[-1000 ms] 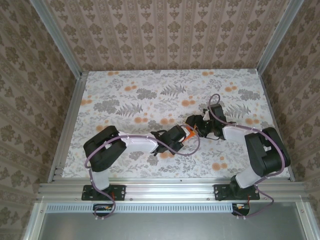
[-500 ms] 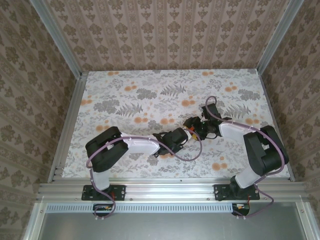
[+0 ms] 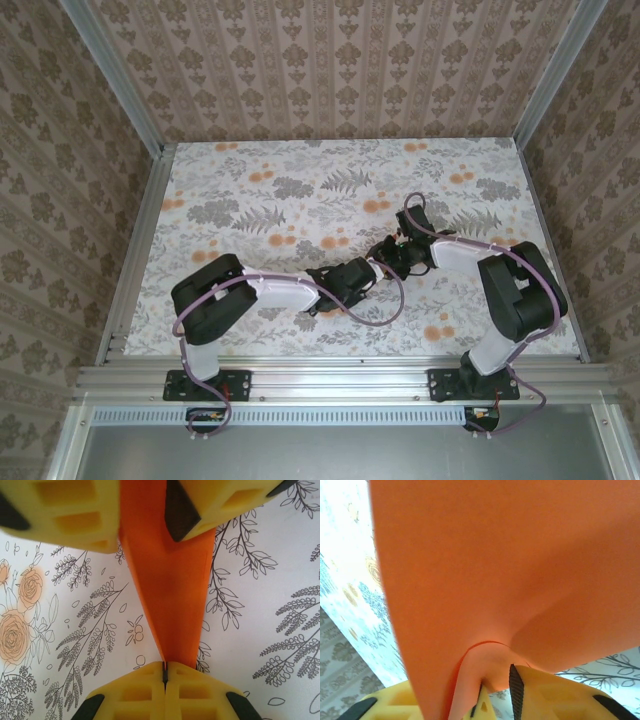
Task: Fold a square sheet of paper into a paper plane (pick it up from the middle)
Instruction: Fold the wing for the fifth time at the center of the table.
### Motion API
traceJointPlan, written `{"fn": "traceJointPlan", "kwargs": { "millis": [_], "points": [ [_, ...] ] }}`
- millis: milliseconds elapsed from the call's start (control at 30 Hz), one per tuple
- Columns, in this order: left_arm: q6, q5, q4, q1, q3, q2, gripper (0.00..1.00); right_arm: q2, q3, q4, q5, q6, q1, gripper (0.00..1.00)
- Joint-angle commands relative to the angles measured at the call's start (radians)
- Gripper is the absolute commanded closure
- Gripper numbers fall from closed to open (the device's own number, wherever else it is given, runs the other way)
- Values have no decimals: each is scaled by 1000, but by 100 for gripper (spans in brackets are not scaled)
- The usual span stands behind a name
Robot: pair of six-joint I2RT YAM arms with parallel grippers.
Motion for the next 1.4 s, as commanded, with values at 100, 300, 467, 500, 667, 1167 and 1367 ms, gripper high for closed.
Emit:
{"fn": "traceJointPlan", "kwargs": {
  "millis": [100,300,467,500,667,1167,1367],
  "points": [
    [7,-20,-10,-7,-15,8,100,18,17,-51,31,-37,1,76],
    [-18,-5,-14,-1,-17,-1,98,21,16,-53,52,-55,-1,88],
    [-57,39,-20,23,-29,-31,84,28,-6,2,50,-75,-9,95],
    [-69,54,-26,29,-32,-41,79,28,-16,29,43,-78,-12,97],
    [-134,213,-35,80,-72,-119,54,19,-62,140,17,-99,-22,97],
    [-425,743,202,365,-227,-222,38,-7,-112,370,-117,-141,-16,93],
    [-564,855,292,447,-255,-209,40,42,-126,441,-189,-216,-4,92]
  ]
}}
